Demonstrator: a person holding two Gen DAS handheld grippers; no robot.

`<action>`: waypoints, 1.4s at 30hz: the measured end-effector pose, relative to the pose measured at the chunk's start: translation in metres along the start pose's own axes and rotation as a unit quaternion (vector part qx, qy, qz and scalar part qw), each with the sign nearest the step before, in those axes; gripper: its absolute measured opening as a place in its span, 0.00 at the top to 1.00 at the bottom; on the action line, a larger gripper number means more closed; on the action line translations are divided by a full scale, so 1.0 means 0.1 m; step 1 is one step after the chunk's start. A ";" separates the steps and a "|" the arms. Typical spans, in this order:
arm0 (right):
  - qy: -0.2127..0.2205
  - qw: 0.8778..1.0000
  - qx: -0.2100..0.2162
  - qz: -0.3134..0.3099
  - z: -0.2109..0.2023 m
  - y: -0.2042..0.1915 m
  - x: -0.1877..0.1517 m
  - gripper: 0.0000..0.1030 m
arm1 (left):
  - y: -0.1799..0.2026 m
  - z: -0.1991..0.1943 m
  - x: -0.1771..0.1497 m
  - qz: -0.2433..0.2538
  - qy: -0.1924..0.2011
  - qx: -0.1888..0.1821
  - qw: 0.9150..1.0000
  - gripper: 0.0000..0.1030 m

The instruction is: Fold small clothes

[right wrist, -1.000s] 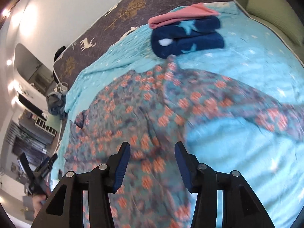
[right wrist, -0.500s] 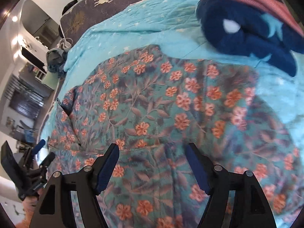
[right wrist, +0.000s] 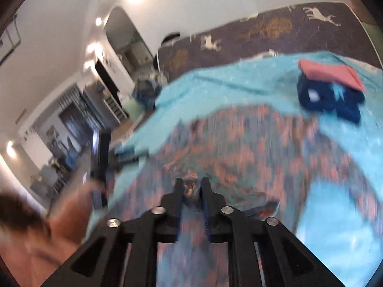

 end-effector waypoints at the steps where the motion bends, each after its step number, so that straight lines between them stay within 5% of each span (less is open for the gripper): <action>1: -0.015 0.999 -0.026 0.014 0.00 0.09 -0.23 0.54 | -0.04 0.00 -0.04 -0.010 -0.003 -0.003 1.000 0.25; 2: -0.022 0.998 -0.053 0.036 0.02 0.20 -0.38 0.34 | -0.06 0.01 -0.06 -0.016 -0.006 -0.006 1.000 0.25; 3: -0.026 0.995 -0.076 0.065 0.01 0.35 -0.50 0.33 | -0.07 0.02 -0.07 -0.020 -0.009 -0.008 1.000 0.25; 9: -0.017 0.966 -0.056 0.252 0.01 0.89 -0.63 0.33 | -0.03 0.01 -0.03 -0.012 -0.003 -0.011 1.000 0.25; 13: -0.028 0.960 -0.024 0.279 0.18 0.88 -0.53 0.34 | 0.00 0.03 0.03 0.003 0.002 -0.007 1.000 0.25; 19: -0.029 0.946 -0.051 0.318 0.49 1.06 -0.38 0.35 | -0.03 0.12 0.13 0.004 0.002 -0.008 1.000 0.25; 21: -0.019 0.948 -0.060 0.311 0.57 1.09 -0.28 0.60 | -0.03 0.18 0.20 0.003 0.003 -0.012 1.000 0.25; 22: -0.030 0.952 -0.069 0.298 0.64 1.05 -0.25 0.95 | -0.03 0.21 0.23 0.003 0.001 -0.016 1.000 0.25; 25: -0.034 0.959 -0.030 0.278 0.71 0.87 -0.10 0.97 | 0.01 0.33 0.42 0.002 0.003 -0.037 0.999 0.25; 28: 0.029 0.977 -0.003 0.213 0.49 0.57 0.41 0.97 | 0.10 0.46 0.64 0.007 0.009 -0.062 0.998 0.22; 31: 0.110 0.981 0.031 0.160 0.10 0.26 0.90 0.97 | 0.22 0.64 0.81 0.016 0.002 -0.079 0.997 0.21; 34: 0.147 0.981 -0.019 0.126 -0.07 0.24 1.09 0.96 | 0.27 0.83 0.88 0.033 -0.016 -0.060 0.998 0.21; 36: 0.126 0.973 -0.112 0.160 -0.02 0.58 0.99 0.93 | 0.27 0.92 0.84 0.033 -0.025 -0.054 0.998 0.21; 39: 0.041 0.929 -0.287 0.228 0.17 1.30 0.63 0.84 | 0.17 0.92 0.69 -0.002 -0.034 -0.053 0.998 0.21; 40: 0.028 0.920 -0.306 0.245 0.17 1.43 0.55 0.84 | 0.13 0.88 0.63 -0.014 -0.032 -0.055 0.998 0.21; 42: 0.022 0.924 -0.272 0.268 0.19 1.49 0.53 0.84 | 0.02 0.73 0.48 -0.040 -0.027 -0.064 0.997 0.21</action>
Point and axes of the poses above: each gripper's, at about its wrist camera, not at the fingertips, and z roughly the way its jaws point, y to its right, x to its top, the point moved 8 cm from there along z, roughly the way its jaws point, and after that the axes turned 12 degrees about z, right-handed, at the moved point
